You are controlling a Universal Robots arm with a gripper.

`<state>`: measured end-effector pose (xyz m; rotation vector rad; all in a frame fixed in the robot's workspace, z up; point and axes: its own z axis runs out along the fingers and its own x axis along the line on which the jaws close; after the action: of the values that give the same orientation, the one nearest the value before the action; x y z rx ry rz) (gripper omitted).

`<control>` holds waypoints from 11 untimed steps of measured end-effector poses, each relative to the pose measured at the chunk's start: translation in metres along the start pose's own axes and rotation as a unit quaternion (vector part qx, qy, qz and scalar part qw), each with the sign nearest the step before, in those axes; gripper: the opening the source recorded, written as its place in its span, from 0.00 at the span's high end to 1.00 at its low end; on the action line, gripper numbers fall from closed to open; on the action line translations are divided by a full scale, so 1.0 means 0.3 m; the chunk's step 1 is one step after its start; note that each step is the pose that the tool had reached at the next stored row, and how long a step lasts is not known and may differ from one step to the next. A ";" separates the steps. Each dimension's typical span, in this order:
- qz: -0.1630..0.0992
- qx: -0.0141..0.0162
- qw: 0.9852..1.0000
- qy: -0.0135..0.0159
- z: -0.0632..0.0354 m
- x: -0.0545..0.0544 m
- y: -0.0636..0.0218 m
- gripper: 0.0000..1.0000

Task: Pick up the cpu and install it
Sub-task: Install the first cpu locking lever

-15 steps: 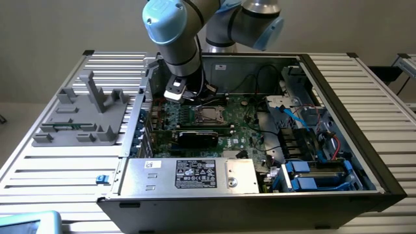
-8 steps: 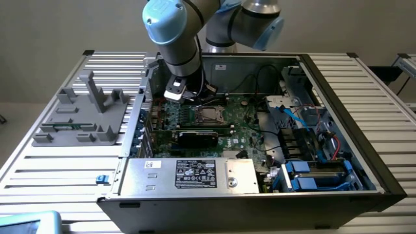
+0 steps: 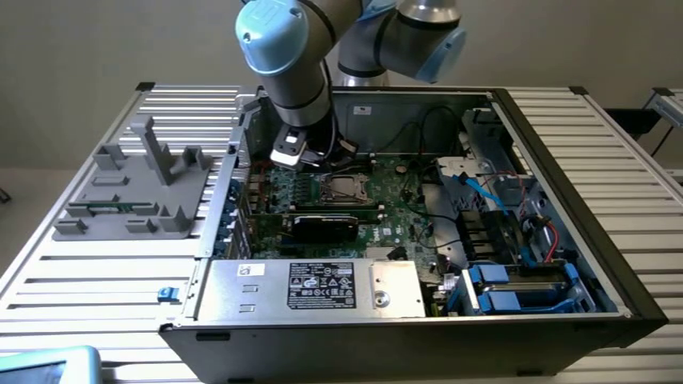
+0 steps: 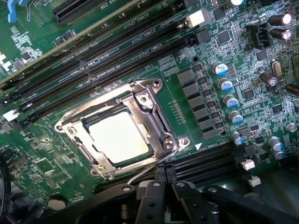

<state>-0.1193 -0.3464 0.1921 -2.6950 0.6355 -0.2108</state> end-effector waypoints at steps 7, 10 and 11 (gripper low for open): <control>0.001 0.000 1.000 0.000 0.006 0.005 0.000 0.88; 0.001 0.000 1.000 0.001 0.007 0.009 -0.001 0.88; 0.002 0.000 1.000 0.001 0.008 0.010 -0.001 0.88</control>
<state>-0.1160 -0.3469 0.1903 -2.6939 0.6407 -0.2118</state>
